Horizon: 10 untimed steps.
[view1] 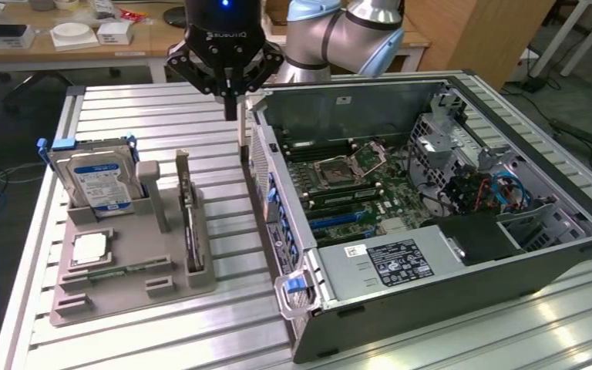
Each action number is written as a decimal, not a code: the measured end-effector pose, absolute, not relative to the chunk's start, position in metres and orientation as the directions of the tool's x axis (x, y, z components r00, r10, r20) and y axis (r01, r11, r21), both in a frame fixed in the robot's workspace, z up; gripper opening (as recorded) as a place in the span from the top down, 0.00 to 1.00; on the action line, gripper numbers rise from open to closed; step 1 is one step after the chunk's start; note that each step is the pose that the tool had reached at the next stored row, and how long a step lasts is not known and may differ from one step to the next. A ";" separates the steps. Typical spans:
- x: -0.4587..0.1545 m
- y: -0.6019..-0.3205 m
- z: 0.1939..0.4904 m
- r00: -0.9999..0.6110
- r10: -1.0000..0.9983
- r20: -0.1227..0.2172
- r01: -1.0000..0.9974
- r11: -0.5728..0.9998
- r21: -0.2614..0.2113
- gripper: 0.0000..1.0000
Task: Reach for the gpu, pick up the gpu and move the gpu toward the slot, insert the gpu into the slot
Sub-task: 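Reach for the gpu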
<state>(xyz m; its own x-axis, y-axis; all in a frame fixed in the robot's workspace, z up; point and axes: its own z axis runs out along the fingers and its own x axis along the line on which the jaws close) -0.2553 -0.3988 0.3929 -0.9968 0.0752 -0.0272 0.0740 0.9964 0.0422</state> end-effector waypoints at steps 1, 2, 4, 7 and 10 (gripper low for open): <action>-0.256 -0.399 0.393 -0.997 0.075 -0.027 0.074 0.996 0.042 0.90; -0.257 -0.399 0.393 -0.997 0.075 -0.027 0.074 0.996 0.042 0.90; -0.258 -0.399 0.393 -0.997 0.075 -0.027 0.074 0.996 0.042 0.90; -0.260 -0.399 0.393 -0.997 0.075 -0.027 0.074 0.996 0.042 0.90; -0.263 -0.399 0.393 -0.997 0.075 -0.027 0.074 0.996 0.042 0.90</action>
